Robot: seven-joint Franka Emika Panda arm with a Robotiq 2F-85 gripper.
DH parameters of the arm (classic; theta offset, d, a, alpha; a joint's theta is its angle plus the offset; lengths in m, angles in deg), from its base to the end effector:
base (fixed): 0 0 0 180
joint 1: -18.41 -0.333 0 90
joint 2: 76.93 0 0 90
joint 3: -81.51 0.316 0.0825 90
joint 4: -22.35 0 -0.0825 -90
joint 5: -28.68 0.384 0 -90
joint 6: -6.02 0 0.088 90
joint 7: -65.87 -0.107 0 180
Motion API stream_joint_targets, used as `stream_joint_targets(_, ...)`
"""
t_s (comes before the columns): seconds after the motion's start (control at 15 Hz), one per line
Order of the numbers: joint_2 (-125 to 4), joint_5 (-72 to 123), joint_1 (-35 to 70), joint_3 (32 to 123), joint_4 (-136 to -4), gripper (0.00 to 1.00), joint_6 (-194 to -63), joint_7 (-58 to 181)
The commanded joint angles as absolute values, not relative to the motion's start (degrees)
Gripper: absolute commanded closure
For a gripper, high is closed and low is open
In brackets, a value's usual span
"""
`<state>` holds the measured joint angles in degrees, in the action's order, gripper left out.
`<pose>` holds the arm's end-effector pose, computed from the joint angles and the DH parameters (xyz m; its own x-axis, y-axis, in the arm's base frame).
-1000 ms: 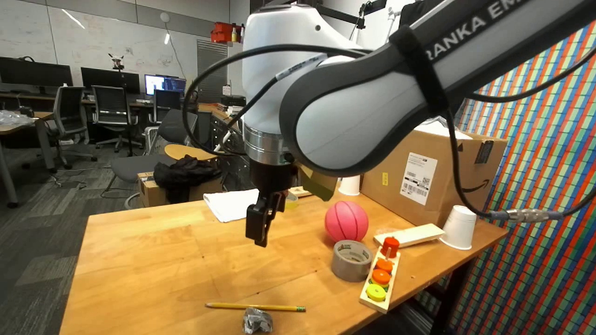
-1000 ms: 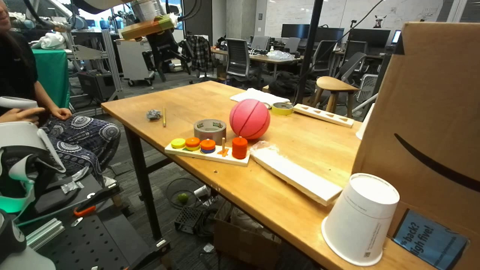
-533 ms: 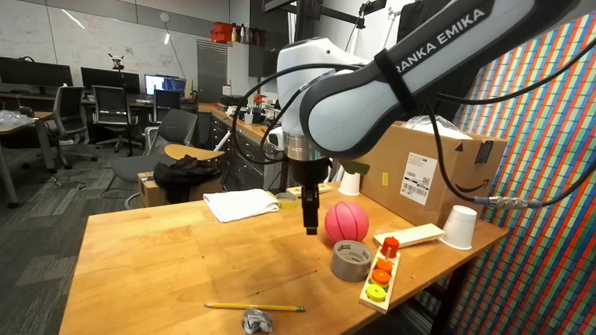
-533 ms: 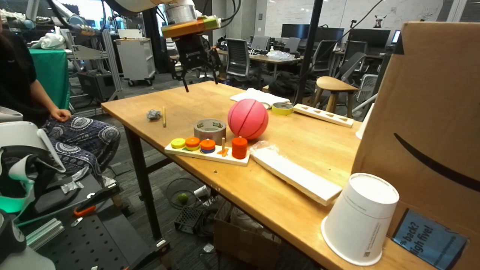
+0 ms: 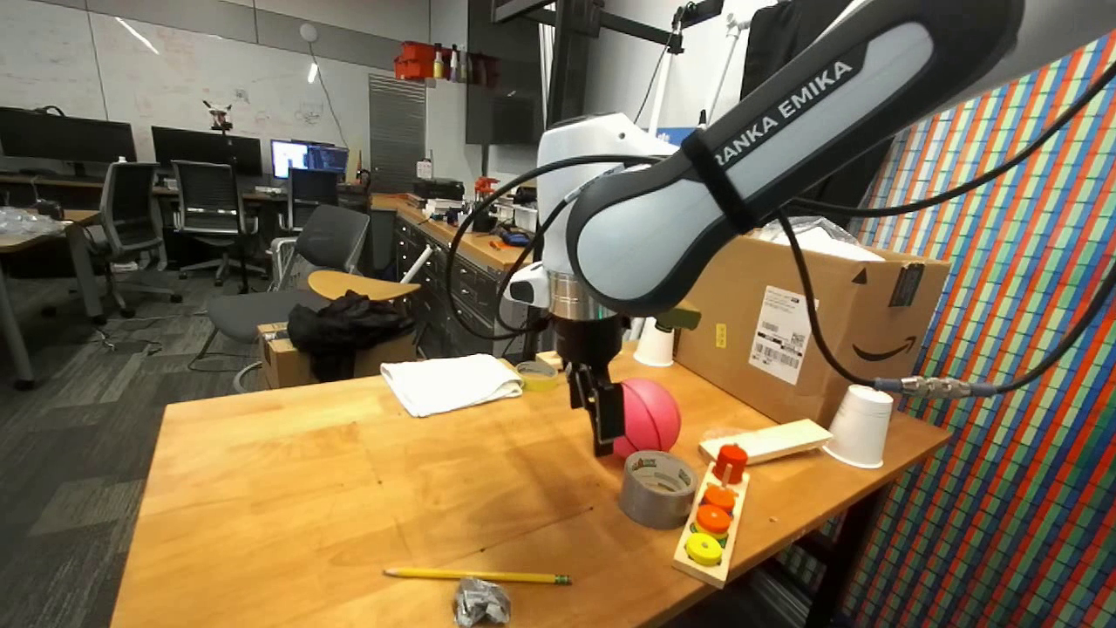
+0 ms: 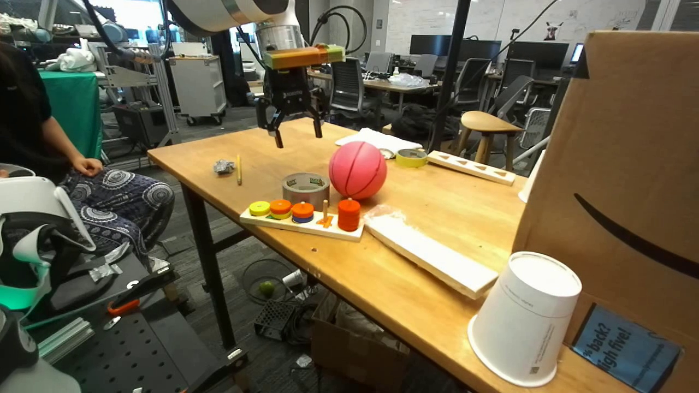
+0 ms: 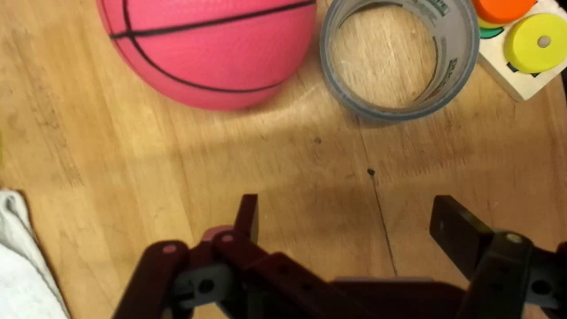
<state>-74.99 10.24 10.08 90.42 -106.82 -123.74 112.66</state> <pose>0.5020 0.1471 0.3478 0.2487 0.9472 -0.2022 0.9658 -0.2268 0.1257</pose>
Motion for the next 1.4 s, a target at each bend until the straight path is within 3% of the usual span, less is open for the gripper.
stream_joint_targets(0.0,-74.42,12.28,9.58,91.38,-107.56,0.00,-126.89,121.90)
stream_joint_targets(1.33,-63.76,9.24,13.08,88.60,-96.97,0.00,-119.53,133.95)
